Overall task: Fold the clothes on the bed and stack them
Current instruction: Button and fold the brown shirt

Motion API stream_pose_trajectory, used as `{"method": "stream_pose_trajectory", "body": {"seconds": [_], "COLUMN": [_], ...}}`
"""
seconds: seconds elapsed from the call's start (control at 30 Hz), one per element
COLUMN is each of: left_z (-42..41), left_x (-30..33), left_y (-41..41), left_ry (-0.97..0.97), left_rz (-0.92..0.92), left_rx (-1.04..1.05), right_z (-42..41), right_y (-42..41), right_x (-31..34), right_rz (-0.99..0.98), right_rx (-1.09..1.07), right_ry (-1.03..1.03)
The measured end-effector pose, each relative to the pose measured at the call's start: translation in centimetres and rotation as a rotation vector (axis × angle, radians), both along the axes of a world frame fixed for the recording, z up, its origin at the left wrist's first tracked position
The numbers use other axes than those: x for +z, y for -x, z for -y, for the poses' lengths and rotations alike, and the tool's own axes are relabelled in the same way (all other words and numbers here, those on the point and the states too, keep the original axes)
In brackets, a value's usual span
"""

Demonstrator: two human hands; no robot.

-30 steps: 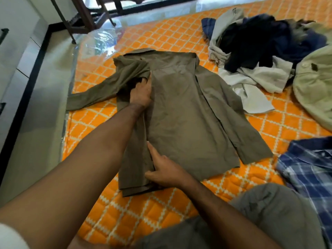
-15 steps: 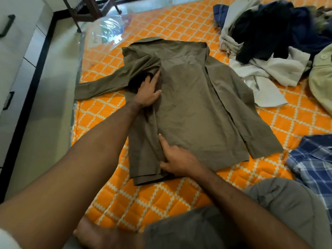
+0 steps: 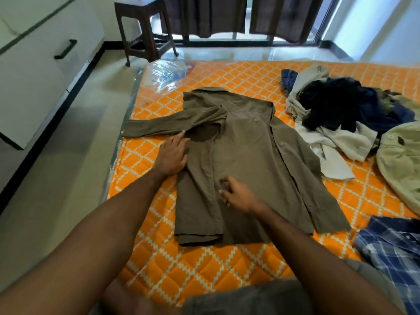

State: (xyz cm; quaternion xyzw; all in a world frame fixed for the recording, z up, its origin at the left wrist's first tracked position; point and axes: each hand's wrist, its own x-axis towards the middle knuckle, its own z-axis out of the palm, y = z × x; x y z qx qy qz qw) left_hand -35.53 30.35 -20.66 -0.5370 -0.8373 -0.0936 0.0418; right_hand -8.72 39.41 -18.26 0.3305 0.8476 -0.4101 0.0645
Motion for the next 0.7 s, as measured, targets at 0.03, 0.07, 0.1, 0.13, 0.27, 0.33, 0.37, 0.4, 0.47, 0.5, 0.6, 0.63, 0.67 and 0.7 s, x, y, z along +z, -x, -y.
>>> {"method": "stream_pose_trajectory", "body": {"seconds": [0.03, 0.07, 0.1, 0.13, 0.27, 0.33, 0.37, 0.4, 0.47, 0.5, 0.6, 0.63, 0.67, 0.7], "left_z": [0.0, -0.1, -0.3, -0.8, -2.2, -3.2, -3.6, -4.0, -4.2, -4.1, -3.7, -3.5, -3.5, -3.7], "left_x": [0.8, 1.7, 2.3, 2.8, 3.3, 3.6, 3.6, 3.7, 3.5, 3.5, 4.6, 5.5, 6.8, 8.2], "left_y": [0.9, 2.2, 3.0, 4.5, 9.1, 10.8, 11.3, 11.9, 12.3, 12.3, 11.7, 11.2, 10.7, 10.0], "left_ry": [-0.015, -0.015, -0.003, 0.024, 0.174, 0.281, 0.329, 0.37, 0.428, 0.417, 0.295, 0.245, 0.187, 0.121], "left_rz": [-0.014, -0.022, -0.031, -0.033, 0.006, 0.039, 0.07, 0.091, 0.058, 0.008, -0.057, -0.026, 0.045, 0.161], "left_rx": [0.026, 0.055, 0.083, 0.111, 0.178, 0.208, 0.219, 0.225, 0.225, 0.222, 0.182, 0.156, 0.132, 0.106], "right_z": [-0.2, -0.6, -0.7, -1.1, -1.5, -2.0, -2.1, -2.4, -2.6, -2.7, -3.4, -3.4, -3.5, -3.4], "right_y": [1.0, 2.3, 3.0, 4.2, 6.2, 6.6, 6.7, 6.9, 6.8, 6.6, 6.3, 6.4, 6.6, 6.9], "right_x": [0.1, 0.4, 0.5, 0.8, 0.1, -1.6, -2.3, -2.6, -2.6, -2.4, -2.5, -2.1, -1.6, -1.1], "right_rz": [-0.013, -0.026, -0.036, -0.056, -0.102, -0.026, -0.002, -0.004, -0.034, -0.047, -0.056, -0.053, -0.045, -0.05], "right_rx": [-0.023, -0.043, -0.062, -0.072, 0.056, 0.153, 0.165, 0.148, 0.096, 0.078, 0.035, 0.029, 0.025, 0.011], "right_ry": [-0.001, -0.005, -0.008, -0.013, -0.077, -0.15, -0.165, -0.157, -0.121, -0.09, -0.004, 0.013, 0.028, 0.05]}}
